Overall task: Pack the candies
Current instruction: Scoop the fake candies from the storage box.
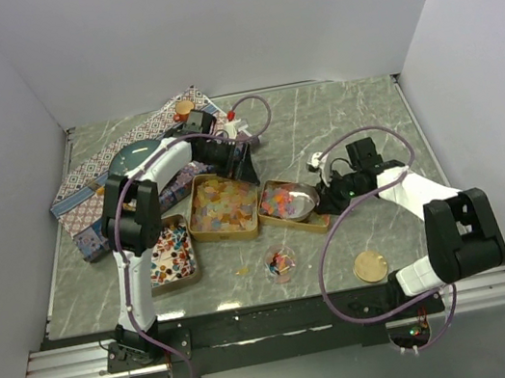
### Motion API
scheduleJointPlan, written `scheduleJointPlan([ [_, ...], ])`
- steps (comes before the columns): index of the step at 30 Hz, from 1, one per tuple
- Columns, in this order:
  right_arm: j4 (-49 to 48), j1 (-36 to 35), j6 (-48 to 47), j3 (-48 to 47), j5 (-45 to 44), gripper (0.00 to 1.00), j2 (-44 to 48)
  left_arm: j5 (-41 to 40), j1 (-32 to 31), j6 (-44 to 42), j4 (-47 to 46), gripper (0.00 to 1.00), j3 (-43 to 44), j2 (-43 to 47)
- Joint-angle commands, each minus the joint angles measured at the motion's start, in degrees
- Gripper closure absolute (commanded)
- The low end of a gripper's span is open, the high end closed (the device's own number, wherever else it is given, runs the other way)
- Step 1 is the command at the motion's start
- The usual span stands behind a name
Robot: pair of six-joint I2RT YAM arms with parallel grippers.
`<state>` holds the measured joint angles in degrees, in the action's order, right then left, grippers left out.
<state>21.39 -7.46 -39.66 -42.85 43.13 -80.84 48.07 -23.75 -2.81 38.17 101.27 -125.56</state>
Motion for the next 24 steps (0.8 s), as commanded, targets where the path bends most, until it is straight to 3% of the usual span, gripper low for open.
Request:
scheduleJointPlan([
  [1,-9.2,1.1,6.3,-1.6,6.6,1.0,2.9,-0.4,0.1,-1.0,-1.7,0.03,-0.1,-1.1],
  [5,-12.6,1.6,10.6,-0.7,7.1,1.0,3.7,-0.2,-0.5,-0.4,-2.2,0.03,-0.3,-1.6],
  [15,-19.4,1.4,7.6,7.3,2.9,1.0,9.0,-1.1,-0.8,0.1,-2.5,0.03,1.1,-2.9],
  [24,-28.0,1.4,12.3,12.8,1.7,1.0,12.7,0.2,-0.6,1.0,-2.7,0.03,3.4,-0.9],
])
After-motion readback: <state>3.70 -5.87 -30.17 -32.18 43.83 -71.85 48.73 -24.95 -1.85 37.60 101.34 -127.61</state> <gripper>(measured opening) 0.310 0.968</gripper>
